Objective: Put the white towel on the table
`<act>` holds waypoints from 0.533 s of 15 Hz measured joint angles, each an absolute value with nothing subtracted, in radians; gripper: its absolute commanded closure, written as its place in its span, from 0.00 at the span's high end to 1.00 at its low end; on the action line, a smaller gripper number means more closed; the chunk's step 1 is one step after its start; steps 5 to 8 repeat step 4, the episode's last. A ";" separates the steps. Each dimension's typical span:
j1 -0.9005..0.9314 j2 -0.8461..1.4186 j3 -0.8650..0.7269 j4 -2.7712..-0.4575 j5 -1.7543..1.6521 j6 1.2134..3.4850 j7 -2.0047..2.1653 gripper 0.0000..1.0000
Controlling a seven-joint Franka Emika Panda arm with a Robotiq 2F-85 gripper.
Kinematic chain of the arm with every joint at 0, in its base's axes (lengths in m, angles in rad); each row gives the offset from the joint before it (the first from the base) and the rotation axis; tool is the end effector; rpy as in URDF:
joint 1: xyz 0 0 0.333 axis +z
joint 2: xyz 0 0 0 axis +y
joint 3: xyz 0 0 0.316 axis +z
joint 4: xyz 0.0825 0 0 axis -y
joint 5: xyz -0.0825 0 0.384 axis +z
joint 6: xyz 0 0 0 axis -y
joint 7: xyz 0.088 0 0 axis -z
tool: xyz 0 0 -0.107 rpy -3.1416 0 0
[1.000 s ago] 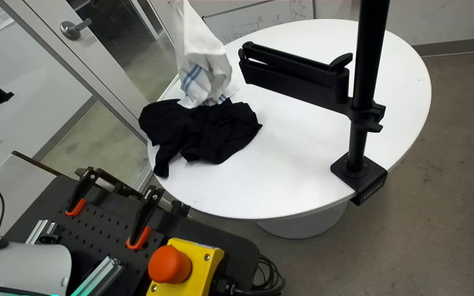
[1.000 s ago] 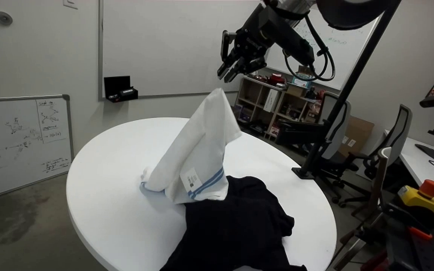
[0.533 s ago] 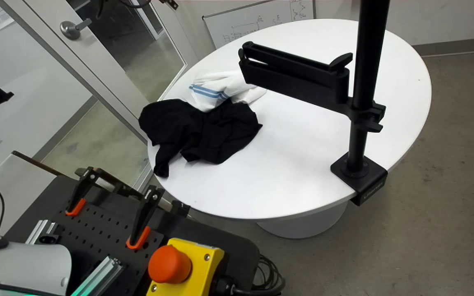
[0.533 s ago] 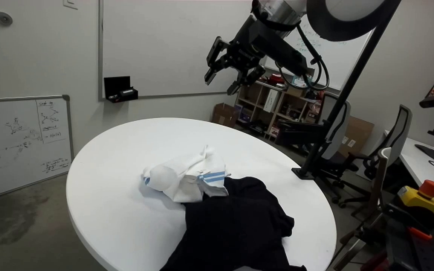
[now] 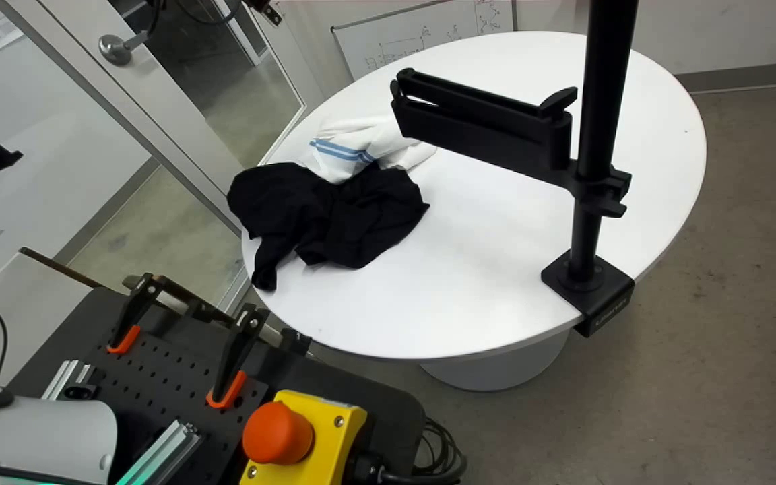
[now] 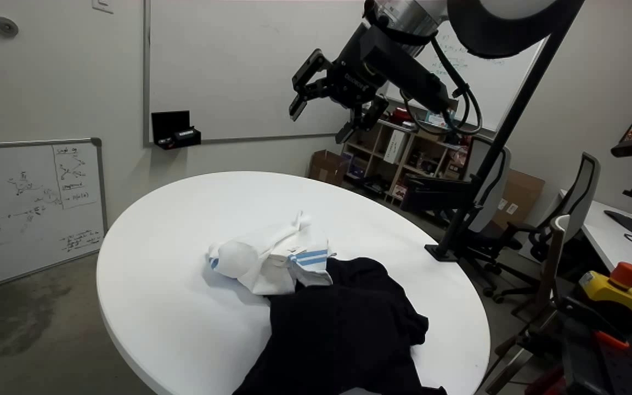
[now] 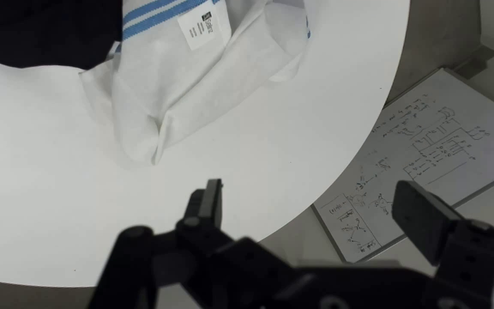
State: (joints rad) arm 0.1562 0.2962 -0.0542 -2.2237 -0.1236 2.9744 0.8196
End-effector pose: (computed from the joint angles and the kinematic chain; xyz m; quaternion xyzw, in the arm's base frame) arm 0.5835 0.0690 0.2894 -0.9312 0.2852 -0.2151 0.0720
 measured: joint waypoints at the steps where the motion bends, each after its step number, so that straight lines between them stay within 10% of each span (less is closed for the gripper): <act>1: 0.151 0.291 -0.047 -2.227 -0.120 2.970 0.819 1.00; 8: 0.146 0.284 -0.042 -2.228 -0.118 2.962 0.818 1.00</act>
